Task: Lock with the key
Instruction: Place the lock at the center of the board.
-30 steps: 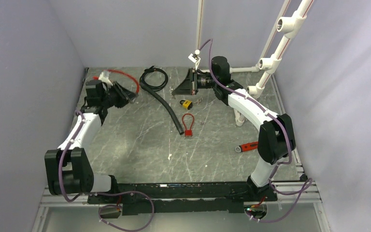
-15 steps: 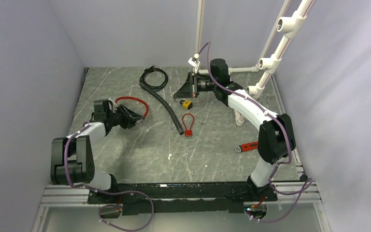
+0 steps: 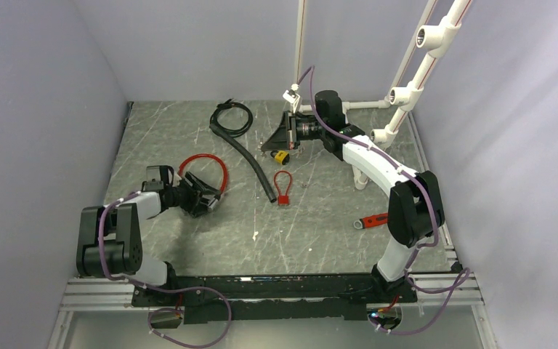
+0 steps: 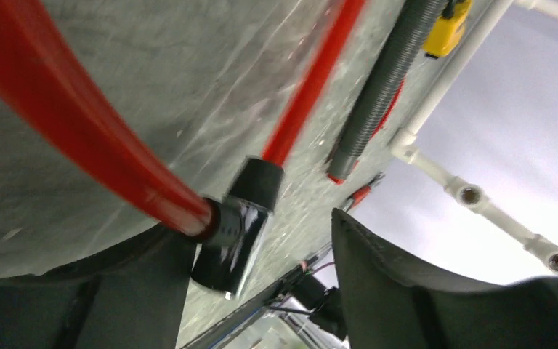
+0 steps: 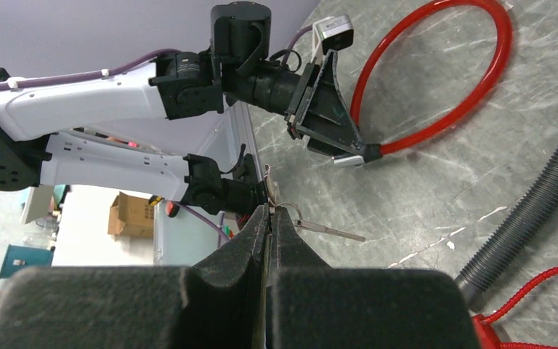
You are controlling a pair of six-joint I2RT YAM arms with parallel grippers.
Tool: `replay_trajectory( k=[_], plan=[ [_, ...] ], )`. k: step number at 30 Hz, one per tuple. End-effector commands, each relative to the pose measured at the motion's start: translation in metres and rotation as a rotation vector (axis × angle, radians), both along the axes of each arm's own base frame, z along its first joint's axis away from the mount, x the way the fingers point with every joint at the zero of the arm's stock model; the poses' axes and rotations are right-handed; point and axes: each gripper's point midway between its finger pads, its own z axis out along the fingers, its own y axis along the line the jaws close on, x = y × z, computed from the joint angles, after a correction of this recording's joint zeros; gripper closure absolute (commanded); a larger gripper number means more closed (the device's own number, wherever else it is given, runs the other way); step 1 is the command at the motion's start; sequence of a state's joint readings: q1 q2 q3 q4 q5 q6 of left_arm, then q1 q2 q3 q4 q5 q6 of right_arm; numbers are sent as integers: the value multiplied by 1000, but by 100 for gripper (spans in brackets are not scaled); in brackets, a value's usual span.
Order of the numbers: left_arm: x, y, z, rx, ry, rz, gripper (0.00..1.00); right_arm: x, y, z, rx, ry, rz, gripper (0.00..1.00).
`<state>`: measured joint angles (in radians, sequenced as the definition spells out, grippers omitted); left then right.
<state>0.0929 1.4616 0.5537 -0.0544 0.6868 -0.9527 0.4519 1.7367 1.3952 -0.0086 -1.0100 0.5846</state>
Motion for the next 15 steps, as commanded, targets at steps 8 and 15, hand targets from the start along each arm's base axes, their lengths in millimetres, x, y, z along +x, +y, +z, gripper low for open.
replay_trajectory(
  k=[8, 15],
  plan=[
    [-11, 12, 55, 168, -59, -212, 9, -5, -6, 23, 17, -78, 5, 100],
    [-29, 14, 94, 237, -229, -717, 0, -10, -13, 23, 9, -81, -4, 100]
  ],
)
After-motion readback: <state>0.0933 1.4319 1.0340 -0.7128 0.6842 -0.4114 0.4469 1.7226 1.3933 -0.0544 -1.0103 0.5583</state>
